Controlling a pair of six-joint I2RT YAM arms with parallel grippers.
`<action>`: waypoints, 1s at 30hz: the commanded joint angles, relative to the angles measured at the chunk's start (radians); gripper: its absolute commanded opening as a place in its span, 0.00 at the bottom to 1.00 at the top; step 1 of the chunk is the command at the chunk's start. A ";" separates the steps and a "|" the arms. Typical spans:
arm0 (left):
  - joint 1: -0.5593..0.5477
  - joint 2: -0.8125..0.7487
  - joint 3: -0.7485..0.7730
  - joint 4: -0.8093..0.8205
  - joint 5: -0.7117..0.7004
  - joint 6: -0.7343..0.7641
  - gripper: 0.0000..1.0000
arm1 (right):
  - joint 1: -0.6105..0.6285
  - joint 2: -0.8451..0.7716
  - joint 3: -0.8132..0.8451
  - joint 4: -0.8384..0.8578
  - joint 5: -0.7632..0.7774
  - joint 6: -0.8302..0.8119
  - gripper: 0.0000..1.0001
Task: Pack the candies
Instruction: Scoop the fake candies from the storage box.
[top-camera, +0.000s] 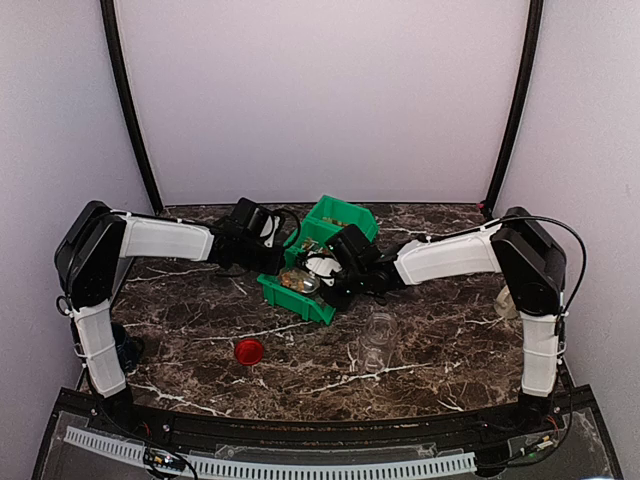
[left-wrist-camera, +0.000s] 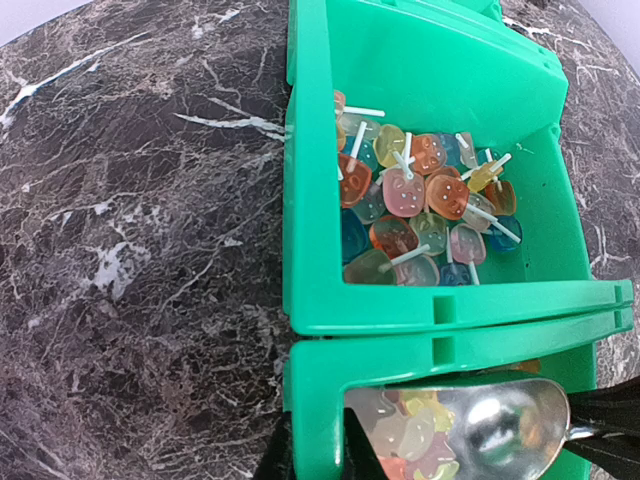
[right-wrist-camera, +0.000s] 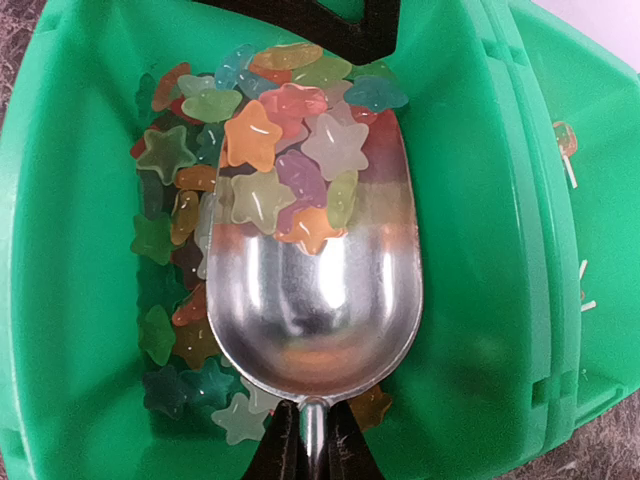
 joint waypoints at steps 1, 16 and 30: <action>0.019 -0.151 0.047 0.150 -0.009 -0.041 0.00 | -0.002 -0.052 -0.032 0.094 -0.040 0.007 0.00; 0.046 -0.149 0.054 0.112 -0.045 -0.024 0.00 | -0.015 -0.130 -0.126 0.185 -0.031 0.008 0.00; 0.057 -0.118 0.058 0.104 -0.036 -0.026 0.00 | -0.042 -0.200 -0.164 0.246 -0.046 0.046 0.00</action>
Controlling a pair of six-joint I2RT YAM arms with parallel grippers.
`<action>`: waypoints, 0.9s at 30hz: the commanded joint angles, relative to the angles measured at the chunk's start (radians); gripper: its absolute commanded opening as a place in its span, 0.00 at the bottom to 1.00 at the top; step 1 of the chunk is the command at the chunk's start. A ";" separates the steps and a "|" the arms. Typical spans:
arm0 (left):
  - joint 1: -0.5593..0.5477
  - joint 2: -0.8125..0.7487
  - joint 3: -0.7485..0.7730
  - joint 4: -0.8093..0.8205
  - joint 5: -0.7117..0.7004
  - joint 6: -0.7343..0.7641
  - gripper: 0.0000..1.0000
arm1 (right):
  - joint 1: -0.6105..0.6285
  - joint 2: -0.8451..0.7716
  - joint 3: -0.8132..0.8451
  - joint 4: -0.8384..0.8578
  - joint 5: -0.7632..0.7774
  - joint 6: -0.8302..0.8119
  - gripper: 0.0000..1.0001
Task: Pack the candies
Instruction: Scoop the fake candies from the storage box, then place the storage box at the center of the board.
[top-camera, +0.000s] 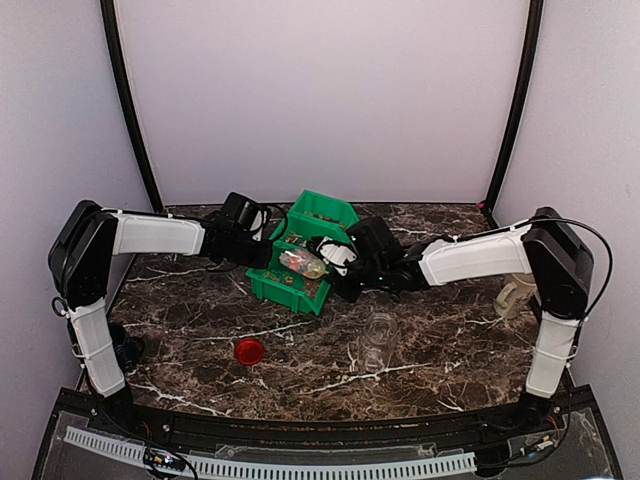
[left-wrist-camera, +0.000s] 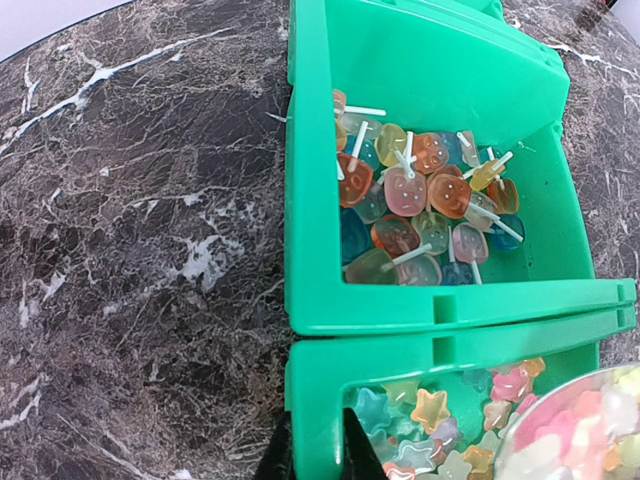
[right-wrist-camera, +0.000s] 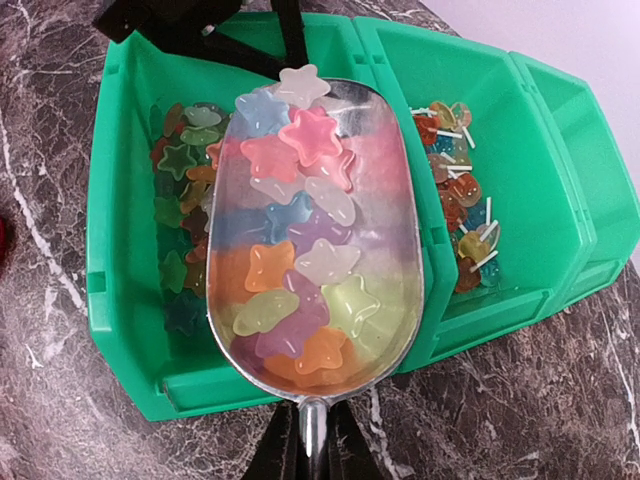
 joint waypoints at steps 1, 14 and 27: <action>0.011 -0.089 0.057 0.156 0.020 -0.026 0.00 | -0.010 -0.049 -0.007 0.074 -0.005 0.024 0.00; 0.041 -0.087 0.010 0.221 0.087 -0.045 0.00 | -0.065 -0.168 -0.163 0.213 0.006 0.092 0.00; 0.066 -0.032 0.015 0.223 0.179 -0.044 0.00 | -0.090 -0.307 -0.256 0.353 0.064 0.156 0.00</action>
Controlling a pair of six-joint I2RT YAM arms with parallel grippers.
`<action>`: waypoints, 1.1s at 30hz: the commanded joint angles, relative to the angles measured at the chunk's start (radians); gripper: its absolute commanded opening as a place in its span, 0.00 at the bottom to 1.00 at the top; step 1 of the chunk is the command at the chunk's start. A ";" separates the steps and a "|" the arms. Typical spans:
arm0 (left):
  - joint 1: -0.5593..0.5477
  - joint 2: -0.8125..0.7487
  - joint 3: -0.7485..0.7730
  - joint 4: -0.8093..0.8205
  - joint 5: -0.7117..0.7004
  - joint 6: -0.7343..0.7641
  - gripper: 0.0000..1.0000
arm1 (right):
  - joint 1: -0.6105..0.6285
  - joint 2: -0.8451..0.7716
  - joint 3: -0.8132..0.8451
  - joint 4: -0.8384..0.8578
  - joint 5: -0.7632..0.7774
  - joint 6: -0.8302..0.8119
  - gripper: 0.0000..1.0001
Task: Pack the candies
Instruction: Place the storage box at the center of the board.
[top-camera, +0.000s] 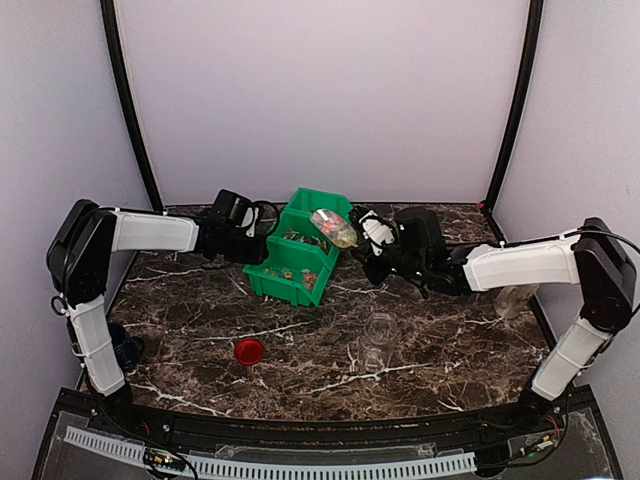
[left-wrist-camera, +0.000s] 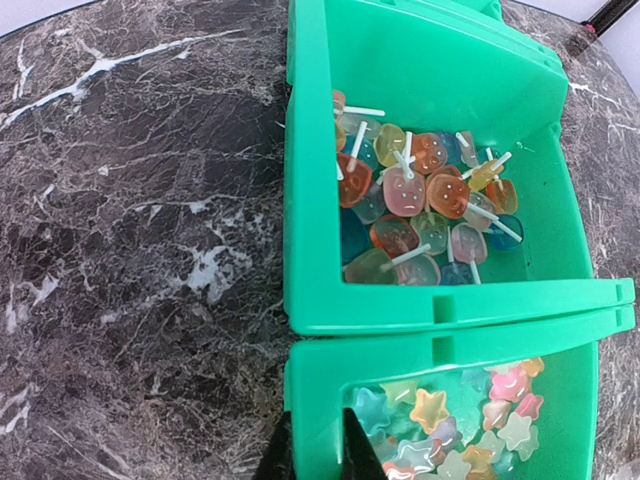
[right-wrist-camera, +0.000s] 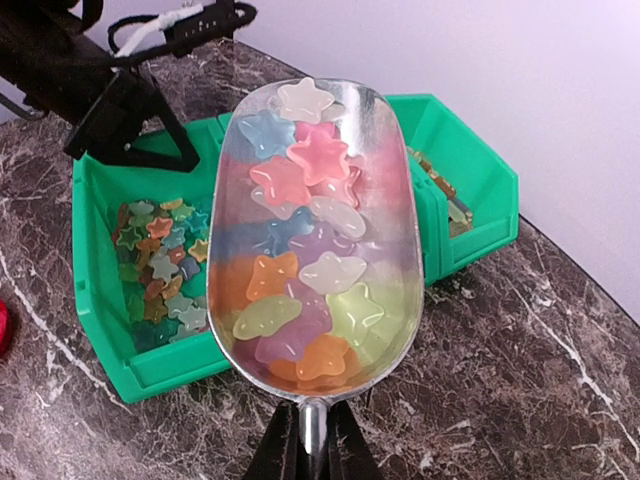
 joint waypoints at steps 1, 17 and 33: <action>0.009 -0.030 0.026 0.187 0.084 0.008 0.00 | -0.006 -0.079 -0.022 0.129 0.047 0.023 0.00; 0.016 0.032 0.055 0.139 0.164 0.088 0.06 | -0.008 -0.129 -0.040 0.113 0.088 0.025 0.00; 0.017 0.025 0.063 0.116 0.166 0.081 0.36 | -0.008 -0.208 0.040 -0.238 0.203 0.065 0.00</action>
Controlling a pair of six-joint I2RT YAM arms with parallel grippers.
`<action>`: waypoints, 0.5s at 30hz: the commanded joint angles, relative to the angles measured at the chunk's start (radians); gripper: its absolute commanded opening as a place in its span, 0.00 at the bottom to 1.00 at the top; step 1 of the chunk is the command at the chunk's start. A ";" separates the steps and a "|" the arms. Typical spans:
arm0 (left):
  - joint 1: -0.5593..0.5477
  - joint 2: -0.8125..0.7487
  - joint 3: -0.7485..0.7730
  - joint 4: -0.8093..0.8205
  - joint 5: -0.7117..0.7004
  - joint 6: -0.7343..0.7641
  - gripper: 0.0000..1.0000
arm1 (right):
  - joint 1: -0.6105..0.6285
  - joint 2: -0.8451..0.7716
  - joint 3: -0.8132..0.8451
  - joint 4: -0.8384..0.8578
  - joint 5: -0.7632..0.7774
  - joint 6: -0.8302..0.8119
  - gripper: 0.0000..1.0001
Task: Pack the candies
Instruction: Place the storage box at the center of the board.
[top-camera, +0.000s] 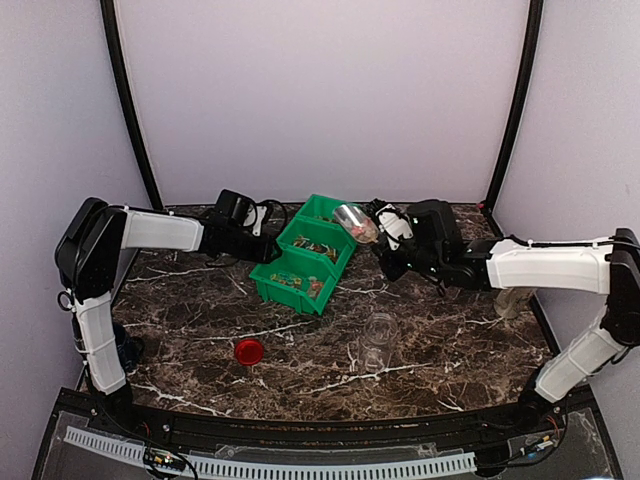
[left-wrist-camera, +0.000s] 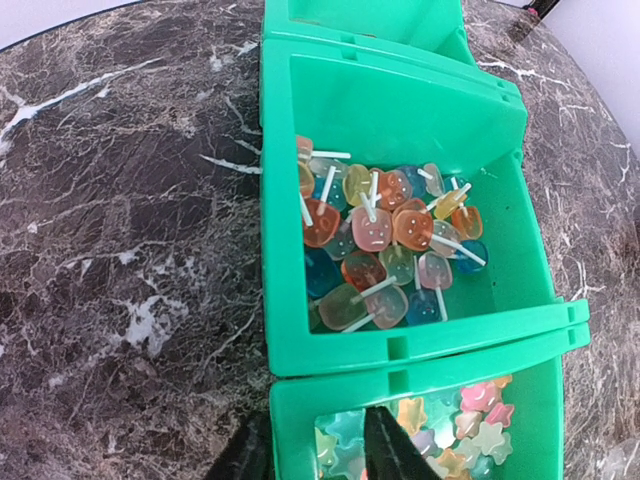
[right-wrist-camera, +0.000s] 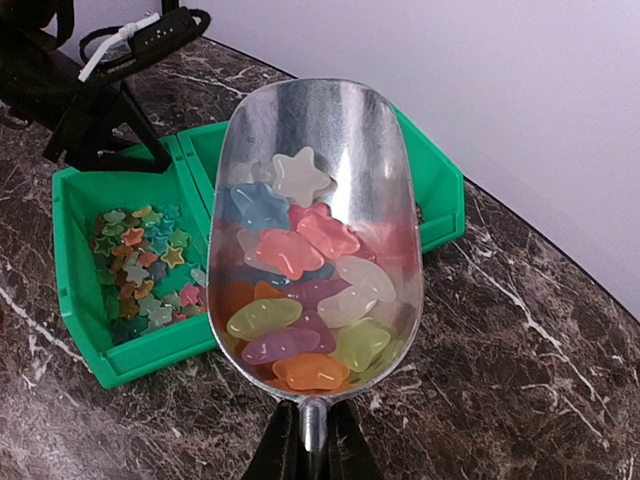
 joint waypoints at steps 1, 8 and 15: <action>0.001 -0.049 0.033 0.041 0.019 -0.003 0.40 | -0.004 -0.067 0.052 -0.080 0.078 0.029 0.00; -0.002 -0.141 0.013 0.059 0.056 -0.035 0.64 | -0.006 -0.130 0.021 -0.166 0.164 0.071 0.00; -0.099 -0.202 -0.003 0.072 0.099 -0.003 0.79 | -0.037 -0.169 0.001 -0.219 0.217 0.110 0.00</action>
